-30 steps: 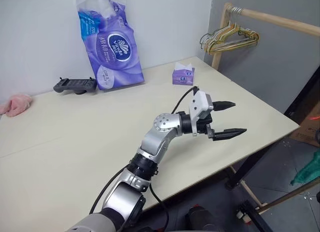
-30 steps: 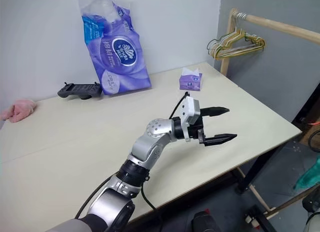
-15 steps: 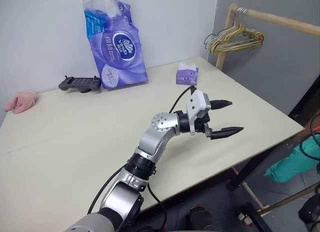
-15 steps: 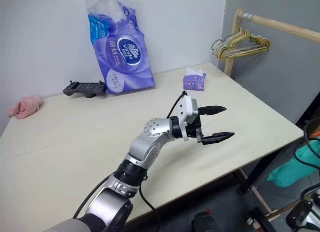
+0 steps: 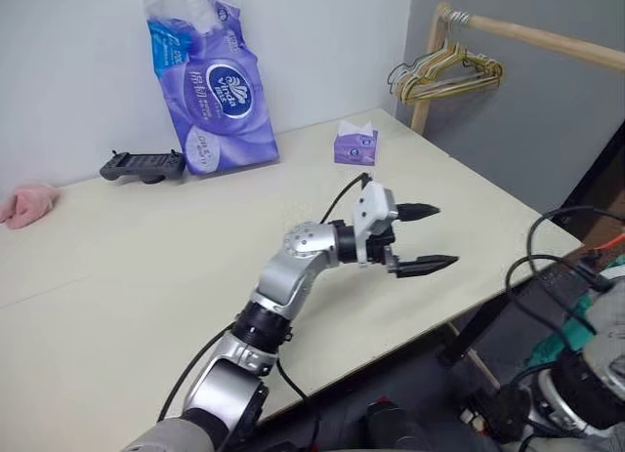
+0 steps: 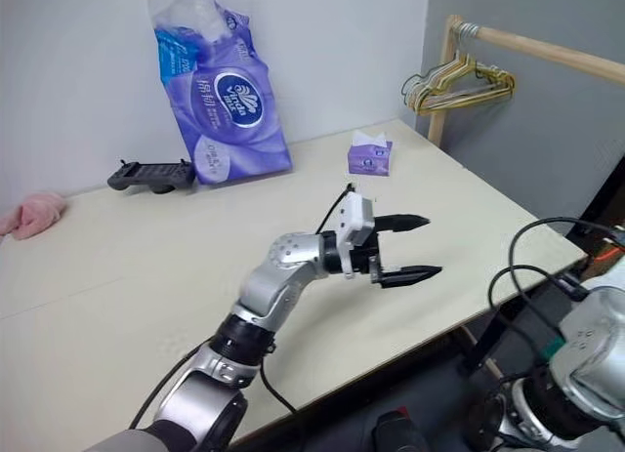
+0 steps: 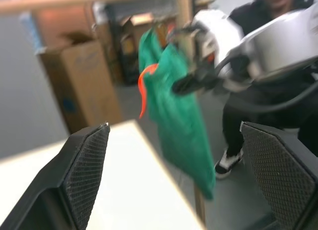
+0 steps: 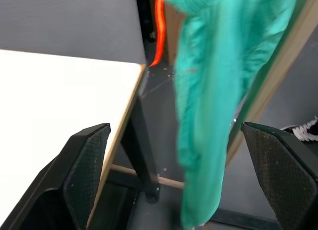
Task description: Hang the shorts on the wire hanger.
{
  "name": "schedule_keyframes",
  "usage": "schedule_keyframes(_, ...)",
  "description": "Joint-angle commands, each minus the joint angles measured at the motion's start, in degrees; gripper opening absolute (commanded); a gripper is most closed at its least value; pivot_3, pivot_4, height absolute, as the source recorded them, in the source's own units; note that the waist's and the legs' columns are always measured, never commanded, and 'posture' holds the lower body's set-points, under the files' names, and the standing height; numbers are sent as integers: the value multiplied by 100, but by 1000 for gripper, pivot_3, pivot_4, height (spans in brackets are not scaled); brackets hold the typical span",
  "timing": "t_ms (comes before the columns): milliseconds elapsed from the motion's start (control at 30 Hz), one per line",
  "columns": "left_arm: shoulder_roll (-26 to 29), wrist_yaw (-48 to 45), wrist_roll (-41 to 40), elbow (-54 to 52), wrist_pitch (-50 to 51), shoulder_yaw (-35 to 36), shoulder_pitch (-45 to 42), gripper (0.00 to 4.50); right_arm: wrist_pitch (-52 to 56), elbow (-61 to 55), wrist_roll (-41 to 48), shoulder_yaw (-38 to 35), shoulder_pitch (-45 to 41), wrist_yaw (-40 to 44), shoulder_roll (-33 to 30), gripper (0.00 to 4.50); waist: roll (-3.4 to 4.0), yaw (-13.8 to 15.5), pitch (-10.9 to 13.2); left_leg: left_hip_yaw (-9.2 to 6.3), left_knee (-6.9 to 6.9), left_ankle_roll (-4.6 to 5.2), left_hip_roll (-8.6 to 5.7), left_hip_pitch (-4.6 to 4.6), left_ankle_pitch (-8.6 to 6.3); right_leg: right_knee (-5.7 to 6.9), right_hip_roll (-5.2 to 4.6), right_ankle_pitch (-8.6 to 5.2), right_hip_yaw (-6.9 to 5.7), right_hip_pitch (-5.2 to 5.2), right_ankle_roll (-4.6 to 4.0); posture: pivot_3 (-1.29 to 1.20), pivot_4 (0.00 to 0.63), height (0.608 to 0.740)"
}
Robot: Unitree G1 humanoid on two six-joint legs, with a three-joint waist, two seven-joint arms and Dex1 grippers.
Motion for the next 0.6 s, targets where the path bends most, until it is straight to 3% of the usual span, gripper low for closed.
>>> schedule_keyframes(33, 348, 378, 54, 204, -152, 624, -78, 4500, 47, -407, -155, 561, -53, -3, 152, 4477, -13, -1, 8, -1, 5, 0, 0, -3, 0, 1, 0, 1, 0, -14, 0, -309, 61, 740)
schedule_keyframes(167, 676, 568, 148, 329, -226, 895, 21, 4500, 47, -308, -161, 974, -214, 165, 221, 4477, -25, 25, 22, -10, 5, -1, -1, -13, 0, 3, -22, 3, -6, -26, -3, -277, 64, 740)
schedule_keyframes(400, 964, 1531, 153, -633, 221, 1431, 815, 4500, -132, 616, 416, 2092, -640, 977, -41, 4477, -45, 103, 48, -34, 1, -9, 1, -15, -3, 4, -31, 26, -25, -26, -42, -146, 68, 740)
schedule_keyframes(600, 774, 3585, 823, -1058, 531, 2039, 1381, 4500, -2875, 2328, 724, 3179, -558, 1899, -314, 4477, -72, 515, 69, -46, -3, -17, 1, -11, -1, 9, -31, 32, -38, -25, -52, -12, 65, 740)
